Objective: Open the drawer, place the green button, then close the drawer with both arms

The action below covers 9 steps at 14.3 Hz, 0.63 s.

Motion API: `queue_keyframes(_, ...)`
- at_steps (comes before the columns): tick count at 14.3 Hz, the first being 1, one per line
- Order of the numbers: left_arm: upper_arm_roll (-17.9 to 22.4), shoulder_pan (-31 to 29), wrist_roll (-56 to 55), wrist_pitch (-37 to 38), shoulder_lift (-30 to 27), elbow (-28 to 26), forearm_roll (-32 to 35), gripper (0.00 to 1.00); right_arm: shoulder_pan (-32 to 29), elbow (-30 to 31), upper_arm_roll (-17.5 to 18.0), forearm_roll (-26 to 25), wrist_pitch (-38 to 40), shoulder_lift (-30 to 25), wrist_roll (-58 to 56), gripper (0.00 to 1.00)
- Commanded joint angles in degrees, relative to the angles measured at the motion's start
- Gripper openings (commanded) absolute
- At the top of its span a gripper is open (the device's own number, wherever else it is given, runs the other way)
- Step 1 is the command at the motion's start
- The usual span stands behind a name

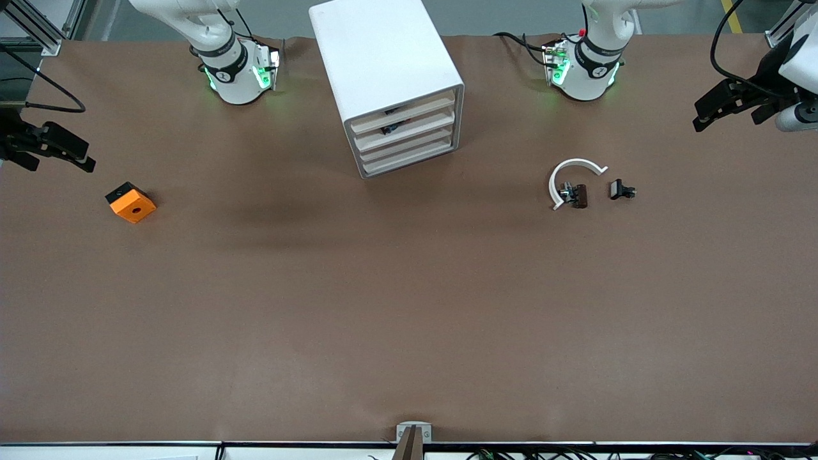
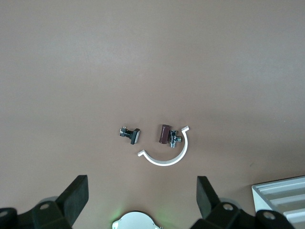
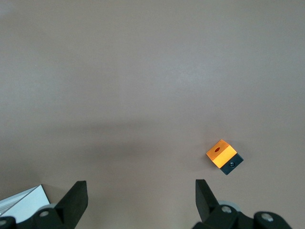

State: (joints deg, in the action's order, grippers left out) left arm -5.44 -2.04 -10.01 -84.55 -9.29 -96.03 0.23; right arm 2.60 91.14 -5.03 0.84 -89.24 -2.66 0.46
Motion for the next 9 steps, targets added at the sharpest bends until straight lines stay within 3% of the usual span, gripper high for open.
queue_keyframes(1,0.78,0.29,1.39,-0.71,1.72,1.71,-0.67,1.00,-0.05,-1.23,0.20,-0.84,0.38,0.55,-0.19,1.00)
queue_keyframes(9,0.78,0.11,1.13,1.75,5.51,7.79,-0.14,1.00,-0.05,-1.58,0.20,-0.75,0.46,0.56,-0.19,1.00)
